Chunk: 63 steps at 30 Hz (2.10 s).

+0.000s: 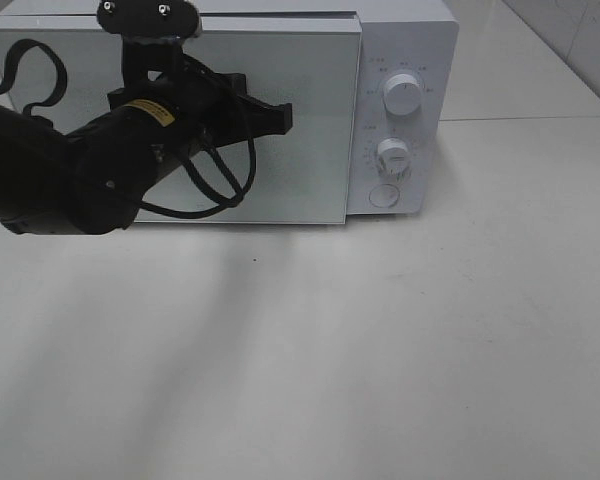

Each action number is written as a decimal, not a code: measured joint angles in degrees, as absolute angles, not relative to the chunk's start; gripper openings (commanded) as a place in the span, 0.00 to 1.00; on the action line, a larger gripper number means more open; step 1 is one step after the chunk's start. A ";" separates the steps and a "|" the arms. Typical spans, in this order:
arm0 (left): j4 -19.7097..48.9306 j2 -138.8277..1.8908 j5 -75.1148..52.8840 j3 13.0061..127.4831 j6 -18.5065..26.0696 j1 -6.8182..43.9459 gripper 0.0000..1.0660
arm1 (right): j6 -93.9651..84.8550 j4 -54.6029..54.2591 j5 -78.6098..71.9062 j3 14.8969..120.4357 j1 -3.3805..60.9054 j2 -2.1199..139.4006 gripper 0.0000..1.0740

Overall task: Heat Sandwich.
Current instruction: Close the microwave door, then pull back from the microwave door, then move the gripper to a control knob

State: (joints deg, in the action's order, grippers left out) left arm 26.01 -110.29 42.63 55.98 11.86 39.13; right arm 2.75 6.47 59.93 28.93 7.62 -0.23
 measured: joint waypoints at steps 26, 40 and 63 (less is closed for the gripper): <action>27.56 -111.04 35.47 61.82 14.78 39.99 0.00 | 2.75 6.47 59.93 28.93 7.62 -0.23 0.71; 29.51 -100.10 23.95 53.11 14.90 40.91 0.13 | 2.75 6.47 59.93 28.93 7.62 -0.23 0.71; 14.50 -82.96 -32.31 52.71 12.66 40.68 0.95 | 2.75 6.47 59.93 28.93 7.62 -0.23 0.71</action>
State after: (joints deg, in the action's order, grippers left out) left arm 14.50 -82.96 -32.31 52.71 12.66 40.68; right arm 2.75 6.47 59.93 28.93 7.62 -0.23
